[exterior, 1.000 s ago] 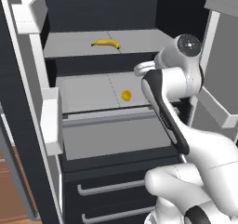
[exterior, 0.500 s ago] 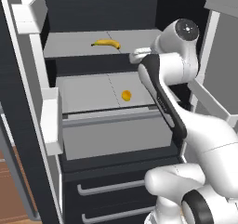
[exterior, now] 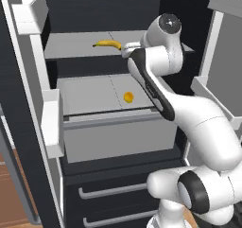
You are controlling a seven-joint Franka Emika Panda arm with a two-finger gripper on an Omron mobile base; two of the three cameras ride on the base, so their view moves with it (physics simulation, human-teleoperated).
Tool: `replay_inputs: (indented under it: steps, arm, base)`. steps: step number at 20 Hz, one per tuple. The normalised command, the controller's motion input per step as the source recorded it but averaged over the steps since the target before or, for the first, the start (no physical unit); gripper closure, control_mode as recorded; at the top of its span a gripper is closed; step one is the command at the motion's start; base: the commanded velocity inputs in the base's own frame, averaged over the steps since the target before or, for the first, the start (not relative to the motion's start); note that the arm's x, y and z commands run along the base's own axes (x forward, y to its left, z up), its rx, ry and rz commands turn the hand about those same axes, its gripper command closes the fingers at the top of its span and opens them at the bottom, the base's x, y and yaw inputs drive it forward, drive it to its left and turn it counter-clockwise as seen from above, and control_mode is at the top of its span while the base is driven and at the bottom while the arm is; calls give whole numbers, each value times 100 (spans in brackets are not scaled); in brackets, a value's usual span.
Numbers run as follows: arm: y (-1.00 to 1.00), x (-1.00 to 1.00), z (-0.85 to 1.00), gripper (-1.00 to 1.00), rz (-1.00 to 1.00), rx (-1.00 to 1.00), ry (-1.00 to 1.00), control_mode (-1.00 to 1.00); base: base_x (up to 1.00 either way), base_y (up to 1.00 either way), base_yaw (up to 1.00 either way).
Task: Pick the banana and mango from the fridge and place them inside the tupperware on the counter.
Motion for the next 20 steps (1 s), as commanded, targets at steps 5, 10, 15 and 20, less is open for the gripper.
replay_inputs:
  steps: [5, 10, 15, 20]
  arm:
    - [7, 68, 0, -100, 0, 0, 7, -100]
    - [6, 71, 0, -100, 0, 0, 11, -100]
    - [11, 74, 0, -100, 0, 0, 8, -100]
    - [18, 70, -6, -100, 0, -2, 3, -100]
  base:
    - [0, 0, 0]
    - [0, 0, 0]
    - [0, 0, 0]
    - [0, 0, 0]
